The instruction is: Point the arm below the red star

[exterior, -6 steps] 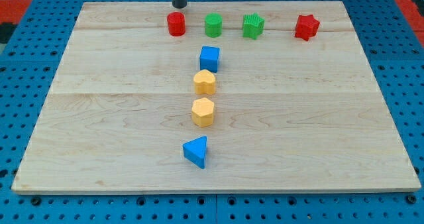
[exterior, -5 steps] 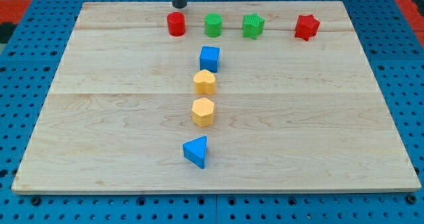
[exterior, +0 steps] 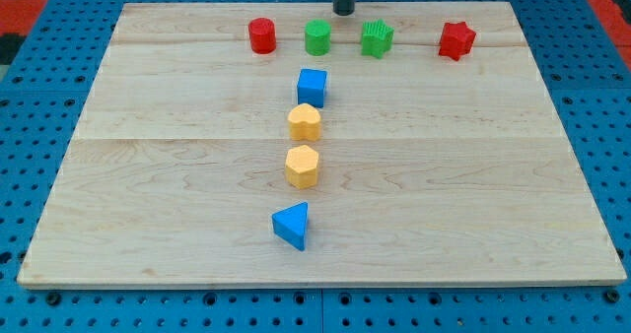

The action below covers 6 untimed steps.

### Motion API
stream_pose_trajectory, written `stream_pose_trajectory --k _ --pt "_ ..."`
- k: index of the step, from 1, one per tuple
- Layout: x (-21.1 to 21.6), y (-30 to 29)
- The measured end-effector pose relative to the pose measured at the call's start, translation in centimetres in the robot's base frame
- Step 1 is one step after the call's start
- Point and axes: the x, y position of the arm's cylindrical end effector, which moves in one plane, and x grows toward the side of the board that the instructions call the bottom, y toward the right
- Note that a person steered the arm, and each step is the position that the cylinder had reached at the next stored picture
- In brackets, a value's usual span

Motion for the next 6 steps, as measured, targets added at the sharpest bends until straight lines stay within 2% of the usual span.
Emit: stream_pose_trajectory --k 1,3,4,6 --pt "0.0 3.5" --pt "1.0 14.5" --pt "3.4 18.4" --pt "11.3 20.9"
